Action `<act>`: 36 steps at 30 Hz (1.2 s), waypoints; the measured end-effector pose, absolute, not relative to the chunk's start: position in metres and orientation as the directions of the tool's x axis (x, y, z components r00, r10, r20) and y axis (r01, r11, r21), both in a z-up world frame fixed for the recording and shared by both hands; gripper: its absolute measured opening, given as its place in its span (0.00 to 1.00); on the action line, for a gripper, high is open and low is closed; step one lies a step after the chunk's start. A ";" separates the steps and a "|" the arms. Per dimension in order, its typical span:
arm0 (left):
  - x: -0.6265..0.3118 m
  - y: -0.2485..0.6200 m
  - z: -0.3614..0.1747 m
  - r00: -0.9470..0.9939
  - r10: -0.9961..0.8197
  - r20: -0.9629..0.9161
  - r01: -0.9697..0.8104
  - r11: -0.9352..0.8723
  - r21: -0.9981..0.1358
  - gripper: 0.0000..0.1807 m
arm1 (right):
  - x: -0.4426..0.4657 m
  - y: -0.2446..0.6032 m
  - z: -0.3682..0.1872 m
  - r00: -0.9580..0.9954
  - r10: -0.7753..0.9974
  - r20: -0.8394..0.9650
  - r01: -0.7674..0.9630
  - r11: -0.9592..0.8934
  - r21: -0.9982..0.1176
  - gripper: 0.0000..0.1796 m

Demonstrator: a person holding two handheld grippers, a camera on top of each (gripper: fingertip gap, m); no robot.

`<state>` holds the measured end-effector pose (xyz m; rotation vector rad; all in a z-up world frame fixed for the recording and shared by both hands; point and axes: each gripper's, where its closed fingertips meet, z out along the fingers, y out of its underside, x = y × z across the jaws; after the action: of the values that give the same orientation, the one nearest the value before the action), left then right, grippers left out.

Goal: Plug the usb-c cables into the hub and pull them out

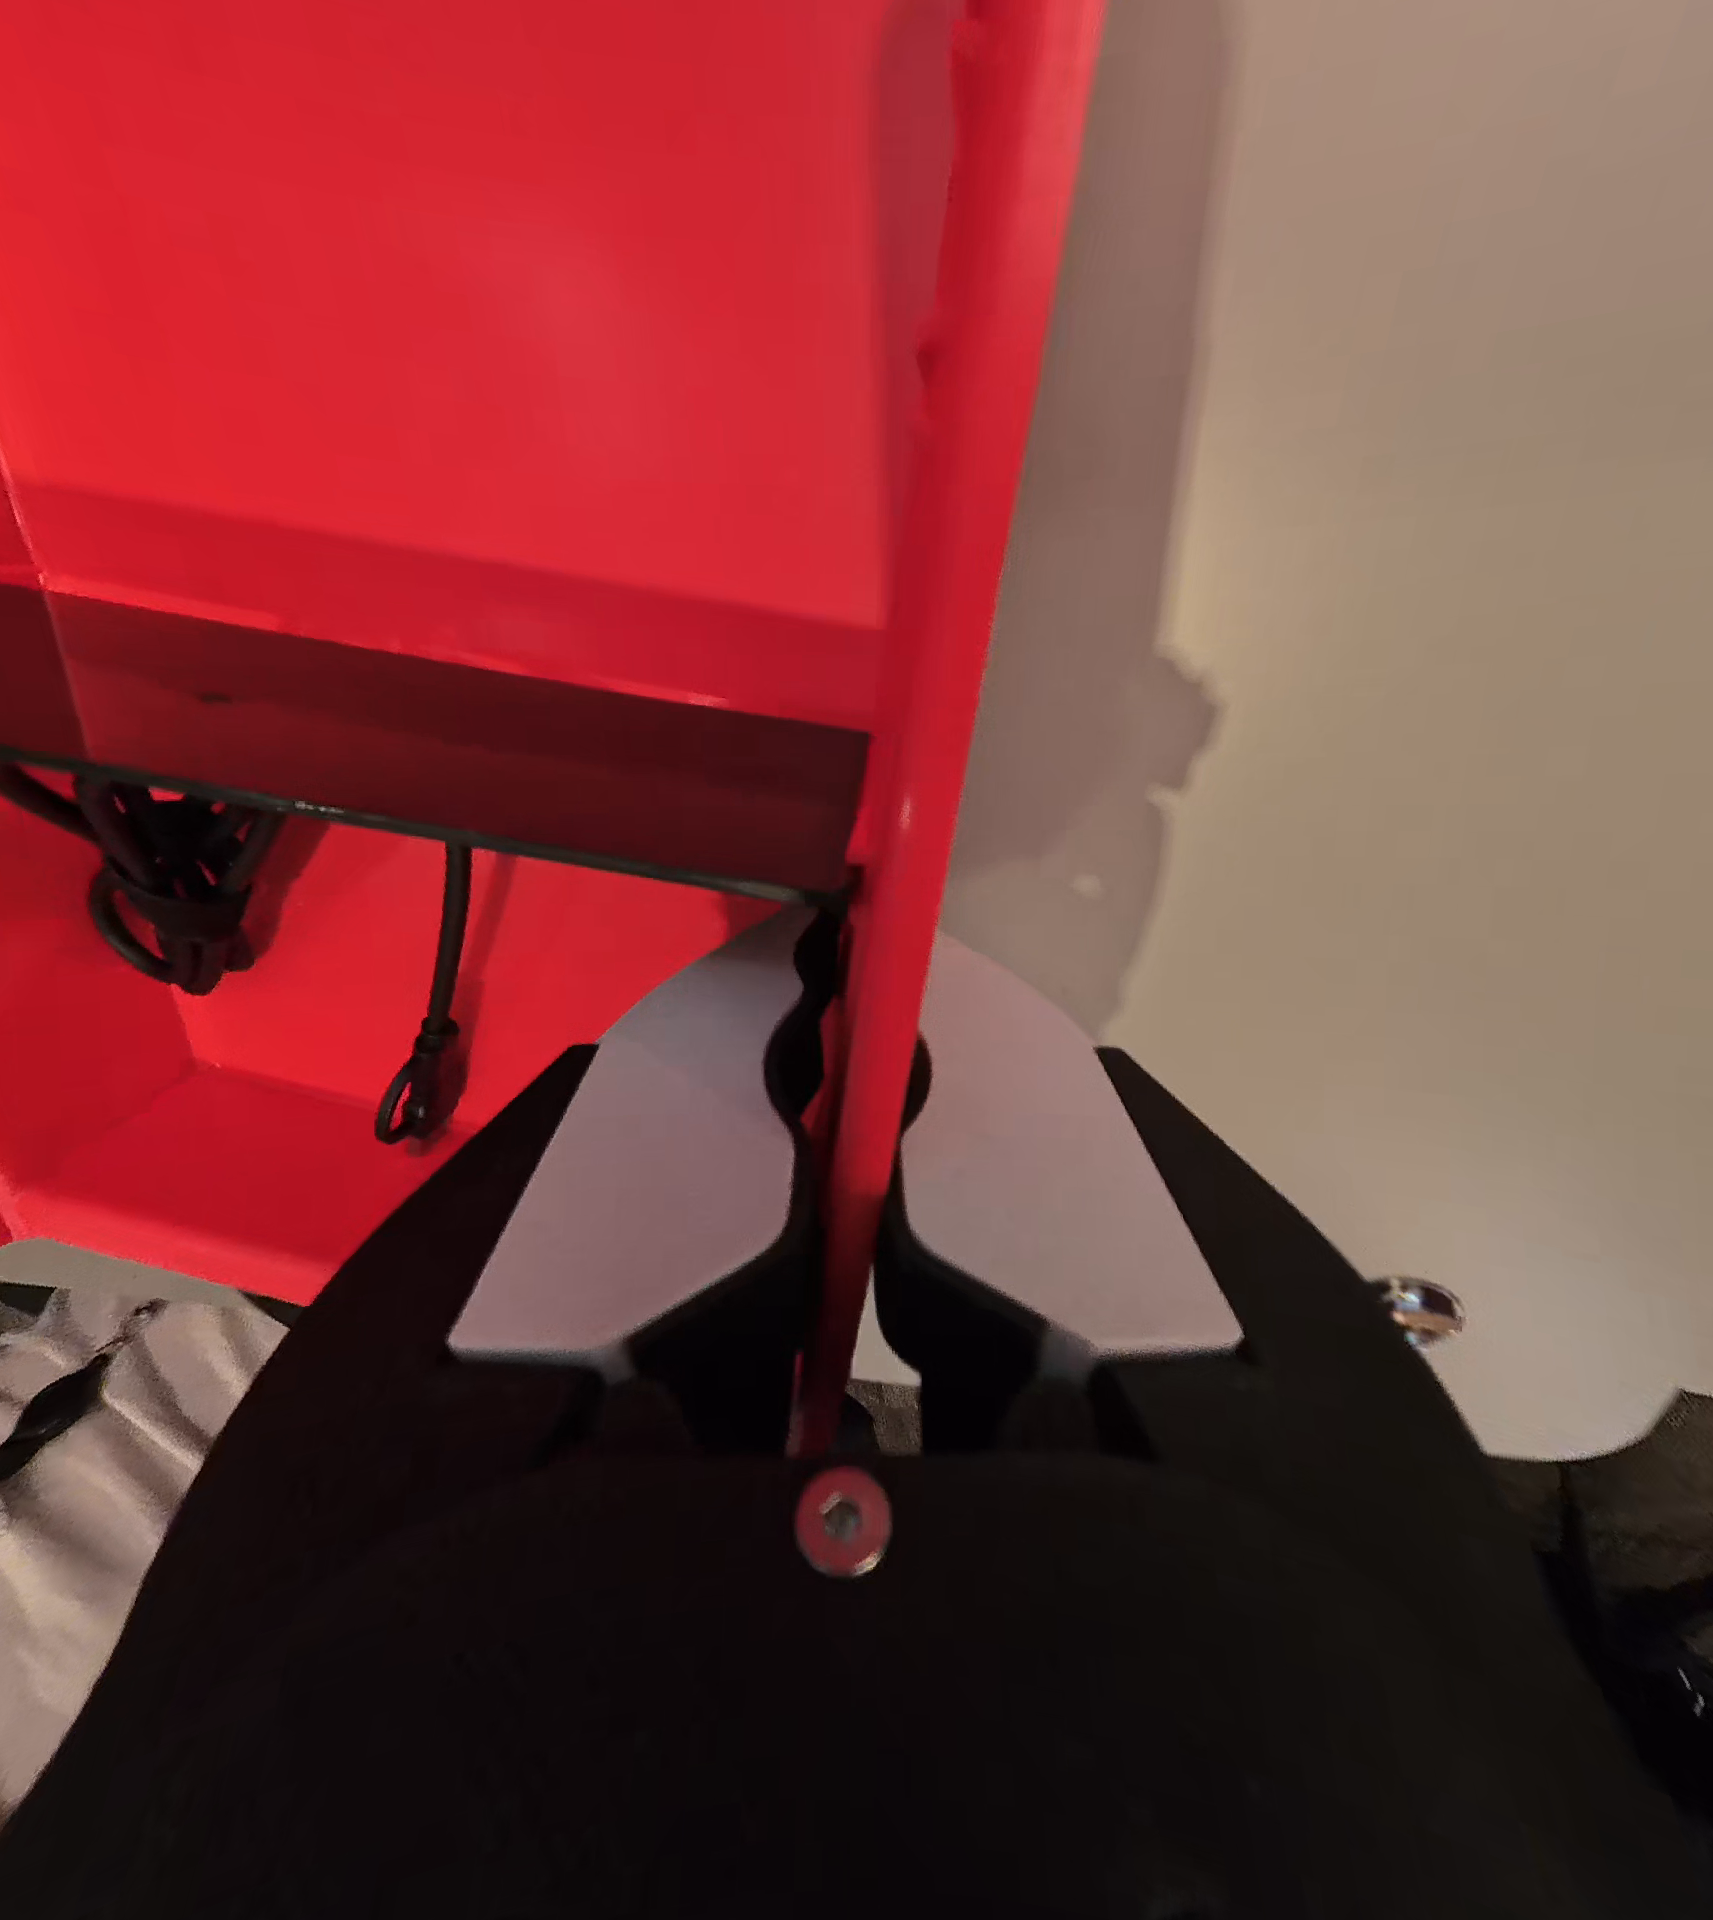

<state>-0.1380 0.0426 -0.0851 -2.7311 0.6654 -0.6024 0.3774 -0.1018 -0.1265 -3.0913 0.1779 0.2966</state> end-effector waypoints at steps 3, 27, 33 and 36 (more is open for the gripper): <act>-0.192 0.052 -0.084 0.849 -0.411 0.332 -0.292 -0.889 -0.353 0.05 | 0.363 -0.092 -0.129 0.975 -0.093 -0.204 -0.101 -0.995 -0.027 0.04; -0.394 -0.024 -0.082 0.931 -0.134 0.341 -0.029 -0.955 -0.296 0.04 | 0.339 -0.027 -0.137 0.983 -0.074 -0.171 -0.087 -0.994 -0.070 0.03; -0.390 -0.028 -0.082 0.929 -0.146 0.340 -0.048 -0.959 -0.280 0.04 | 0.337 -0.011 -0.138 0.978 -0.101 -0.184 -0.118 -0.990 -0.083 0.03; -0.391 -0.031 -0.082 0.930 -0.158 0.332 -0.062 -0.958 -0.280 0.04 | 0.336 -0.006 -0.137 0.975 -0.115 -0.190 -0.132 -0.988 -0.081 0.03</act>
<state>-0.3905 -0.0305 -0.0819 -2.8216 0.1638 -0.5175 0.3364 -0.0063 -0.1374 -3.0290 0.1901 0.2833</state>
